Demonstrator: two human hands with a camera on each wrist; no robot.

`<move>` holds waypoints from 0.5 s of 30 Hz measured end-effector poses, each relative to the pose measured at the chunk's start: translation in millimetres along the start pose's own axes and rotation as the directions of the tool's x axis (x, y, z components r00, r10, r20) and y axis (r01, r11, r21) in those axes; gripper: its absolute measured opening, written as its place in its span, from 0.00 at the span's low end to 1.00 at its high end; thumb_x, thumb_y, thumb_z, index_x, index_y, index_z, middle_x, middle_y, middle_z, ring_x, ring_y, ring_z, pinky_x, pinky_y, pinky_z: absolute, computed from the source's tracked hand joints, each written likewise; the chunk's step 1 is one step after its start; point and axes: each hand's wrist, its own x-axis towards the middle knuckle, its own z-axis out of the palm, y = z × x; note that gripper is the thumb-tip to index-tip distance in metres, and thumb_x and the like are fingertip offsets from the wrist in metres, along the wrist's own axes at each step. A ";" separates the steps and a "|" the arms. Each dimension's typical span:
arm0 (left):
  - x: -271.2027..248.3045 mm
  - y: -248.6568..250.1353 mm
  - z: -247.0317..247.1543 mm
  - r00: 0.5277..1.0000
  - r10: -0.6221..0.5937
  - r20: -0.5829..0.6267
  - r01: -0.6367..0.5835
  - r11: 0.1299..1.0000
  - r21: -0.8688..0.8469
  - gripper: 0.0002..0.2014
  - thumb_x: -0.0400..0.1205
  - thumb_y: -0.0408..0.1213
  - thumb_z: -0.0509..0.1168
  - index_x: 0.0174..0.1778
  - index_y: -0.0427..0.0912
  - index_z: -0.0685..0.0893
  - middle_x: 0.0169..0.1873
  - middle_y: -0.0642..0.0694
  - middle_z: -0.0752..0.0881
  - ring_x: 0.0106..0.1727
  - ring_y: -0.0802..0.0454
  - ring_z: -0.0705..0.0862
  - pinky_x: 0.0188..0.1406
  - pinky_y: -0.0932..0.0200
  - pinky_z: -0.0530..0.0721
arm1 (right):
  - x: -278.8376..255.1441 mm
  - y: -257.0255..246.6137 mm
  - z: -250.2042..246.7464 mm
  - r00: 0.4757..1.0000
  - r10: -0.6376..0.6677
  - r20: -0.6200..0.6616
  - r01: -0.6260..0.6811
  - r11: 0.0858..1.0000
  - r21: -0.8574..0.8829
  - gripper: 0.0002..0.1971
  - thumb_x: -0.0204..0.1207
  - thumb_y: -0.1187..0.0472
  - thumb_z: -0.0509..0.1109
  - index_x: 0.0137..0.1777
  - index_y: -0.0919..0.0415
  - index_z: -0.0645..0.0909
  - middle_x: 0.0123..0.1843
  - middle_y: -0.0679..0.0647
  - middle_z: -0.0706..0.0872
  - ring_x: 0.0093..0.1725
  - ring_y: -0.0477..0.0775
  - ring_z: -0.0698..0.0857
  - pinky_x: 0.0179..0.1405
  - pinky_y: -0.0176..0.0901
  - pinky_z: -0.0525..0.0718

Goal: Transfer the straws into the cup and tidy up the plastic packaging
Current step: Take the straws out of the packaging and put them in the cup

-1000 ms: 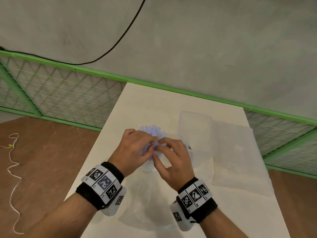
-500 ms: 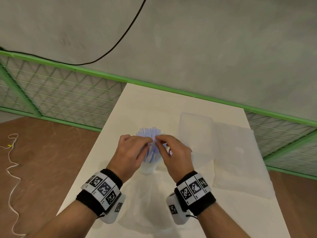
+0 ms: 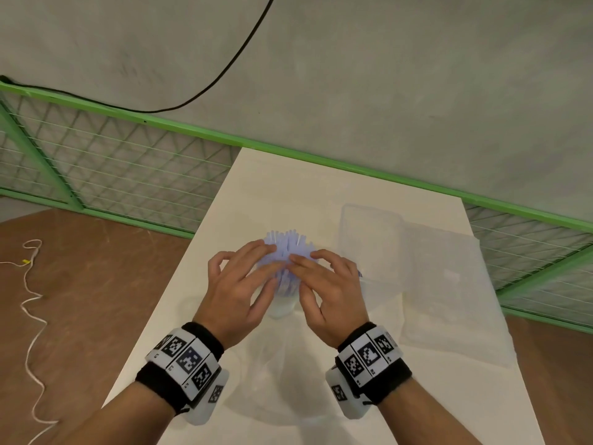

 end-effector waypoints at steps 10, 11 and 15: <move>-9.4 -4.4 3.6 0.922 -0.087 0.376 0.031 0.988 0.151 0.27 0.88 0.45 0.45 0.85 0.43 0.60 0.85 0.51 0.56 0.85 0.57 0.53 0.83 0.48 0.53 | -26.6 -12.3 1.8 0.972 -0.061 0.225 0.107 0.974 -0.201 0.26 0.76 0.61 0.66 0.76 0.61 0.77 0.79 0.52 0.75 0.81 0.54 0.69 0.72 0.57 0.73; -8.9 -4.5 1.5 0.921 -0.077 0.381 0.018 0.988 0.155 0.27 0.88 0.46 0.45 0.85 0.43 0.59 0.85 0.51 0.56 0.85 0.57 0.53 0.83 0.47 0.53 | -22.0 -12.0 -0.9 0.974 -0.069 0.216 0.110 0.977 -0.183 0.24 0.76 0.61 0.66 0.74 0.60 0.79 0.77 0.52 0.78 0.80 0.54 0.72 0.71 0.56 0.74; -9.6 0.6 -7.8 0.933 -0.075 0.351 0.027 0.990 0.142 0.30 0.88 0.47 0.47 0.86 0.41 0.54 0.86 0.48 0.52 0.86 0.54 0.50 0.84 0.48 0.50 | 2.5 -11.5 -17.4 0.993 -0.013 0.114 0.021 0.997 -0.075 0.20 0.78 0.58 0.65 0.68 0.59 0.84 0.70 0.50 0.84 0.74 0.54 0.78 0.67 0.52 0.77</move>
